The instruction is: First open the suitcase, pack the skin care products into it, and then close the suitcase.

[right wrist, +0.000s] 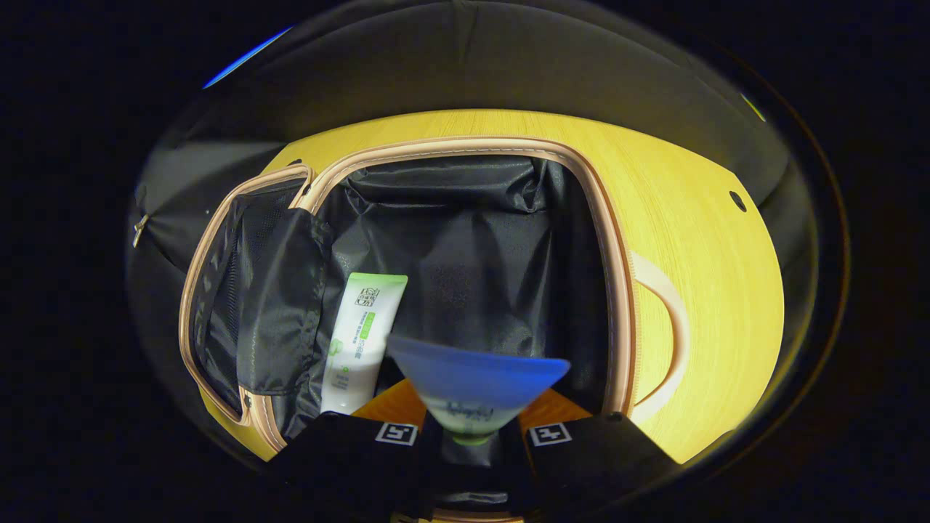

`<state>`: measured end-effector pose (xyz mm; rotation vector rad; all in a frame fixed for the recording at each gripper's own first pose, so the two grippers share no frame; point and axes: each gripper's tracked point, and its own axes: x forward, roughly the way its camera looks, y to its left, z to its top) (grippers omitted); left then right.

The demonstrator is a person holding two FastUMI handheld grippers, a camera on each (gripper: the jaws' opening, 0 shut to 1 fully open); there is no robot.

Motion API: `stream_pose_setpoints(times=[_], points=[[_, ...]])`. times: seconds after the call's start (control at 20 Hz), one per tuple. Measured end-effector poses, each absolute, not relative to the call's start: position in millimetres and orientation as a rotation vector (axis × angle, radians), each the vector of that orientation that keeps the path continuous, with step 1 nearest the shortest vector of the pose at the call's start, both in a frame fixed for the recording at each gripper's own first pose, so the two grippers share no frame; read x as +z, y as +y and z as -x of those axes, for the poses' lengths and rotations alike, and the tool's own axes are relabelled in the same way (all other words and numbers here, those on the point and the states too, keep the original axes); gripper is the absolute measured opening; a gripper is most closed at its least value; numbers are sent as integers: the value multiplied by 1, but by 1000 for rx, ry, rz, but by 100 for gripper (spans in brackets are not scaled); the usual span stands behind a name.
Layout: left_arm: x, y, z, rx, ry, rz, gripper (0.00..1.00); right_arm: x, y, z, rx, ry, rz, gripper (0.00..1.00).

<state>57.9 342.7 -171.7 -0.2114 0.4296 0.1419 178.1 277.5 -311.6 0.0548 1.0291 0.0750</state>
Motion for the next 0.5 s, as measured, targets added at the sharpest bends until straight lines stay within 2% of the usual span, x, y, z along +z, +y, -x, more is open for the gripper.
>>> stream_pose_setpoints(times=[0.05,0.1,0.15,0.25,0.3,0.4,0.5], points=[[-171,351,-61,150,429,206,96,-304,279,-178,82,1009,-51,34],[-169,358,-66,158,418,205,97,-296,278,-176,85,987,-44,60],[-162,365,-74,158,389,207,96,-285,278,-172,95,960,-44,55],[-153,384,-91,177,356,200,96,-258,277,-163,122,889,-41,74],[-154,396,-101,189,353,193,96,-244,275,-158,137,847,-45,92],[-151,418,-126,203,343,195,96,-213,268,-142,153,768,-61,98],[-149,425,-157,141,319,295,96,-192,252,-116,151,733,-96,98]])
